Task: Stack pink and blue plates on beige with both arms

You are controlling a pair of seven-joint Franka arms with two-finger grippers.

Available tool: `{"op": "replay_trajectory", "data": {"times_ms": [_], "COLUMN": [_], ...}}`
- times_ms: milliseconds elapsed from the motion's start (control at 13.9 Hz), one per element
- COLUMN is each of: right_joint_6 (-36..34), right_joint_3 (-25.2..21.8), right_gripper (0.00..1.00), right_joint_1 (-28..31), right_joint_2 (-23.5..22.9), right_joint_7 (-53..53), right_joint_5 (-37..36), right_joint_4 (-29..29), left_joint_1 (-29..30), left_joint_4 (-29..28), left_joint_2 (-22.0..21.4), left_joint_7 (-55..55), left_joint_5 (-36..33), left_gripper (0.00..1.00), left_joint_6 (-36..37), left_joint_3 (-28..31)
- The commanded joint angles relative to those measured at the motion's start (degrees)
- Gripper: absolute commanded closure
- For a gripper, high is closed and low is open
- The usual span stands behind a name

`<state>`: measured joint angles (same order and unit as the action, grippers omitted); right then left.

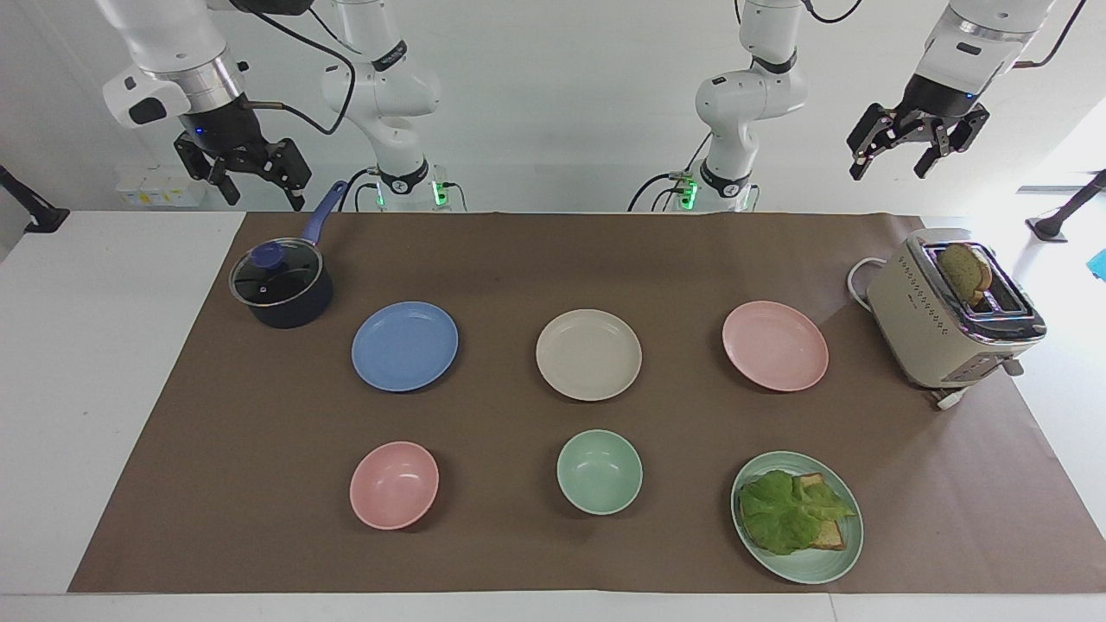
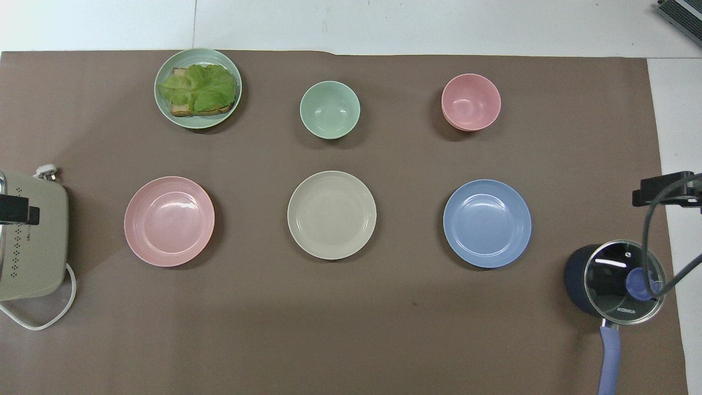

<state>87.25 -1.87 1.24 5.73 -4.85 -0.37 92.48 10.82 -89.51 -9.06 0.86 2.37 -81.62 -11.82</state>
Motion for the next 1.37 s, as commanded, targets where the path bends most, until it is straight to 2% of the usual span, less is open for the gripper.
{"op": "replay_trajectory", "data": {"times_ms": [0, 649, 865, 1298], "right_joint_6": [1.0, 0.8, 0.8, 0.8], "right_joint_3": [0.2, 0.2, 0.2, 0.2], "right_gripper": [0.00, 0.00, 0.00, 0.00], "right_joint_1": [0.5, 0.6, 0.5, 0.5], "right_joint_2": [0.5, 0.4, 0.5, 0.4], "right_joint_7": [0.8, 1.1, 1.1, 1.1], "right_joint_5": [0.8, 0.8, 0.8, 0.8], "right_joint_4": [0.9, 0.7, 0.7, 0.7], "left_joint_1": [0.5, 0.6, -2.2, -2.0], "left_joint_4": [1.3, 1.3, 1.4, 1.2], "left_joint_2": [0.4, 0.4, 0.1, 0.0], "left_joint_7": [-0.2, -0.2, 1.9, 3.4], "left_joint_5": [0.5, 0.5, 1.3, 3.3], "left_gripper": [0.00, 0.00, 0.00, 0.00], "left_joint_6": [1.2, 1.2, 6.3, 5.2], "left_joint_3": [-0.2, -0.2, -2.1, -1.7]}}
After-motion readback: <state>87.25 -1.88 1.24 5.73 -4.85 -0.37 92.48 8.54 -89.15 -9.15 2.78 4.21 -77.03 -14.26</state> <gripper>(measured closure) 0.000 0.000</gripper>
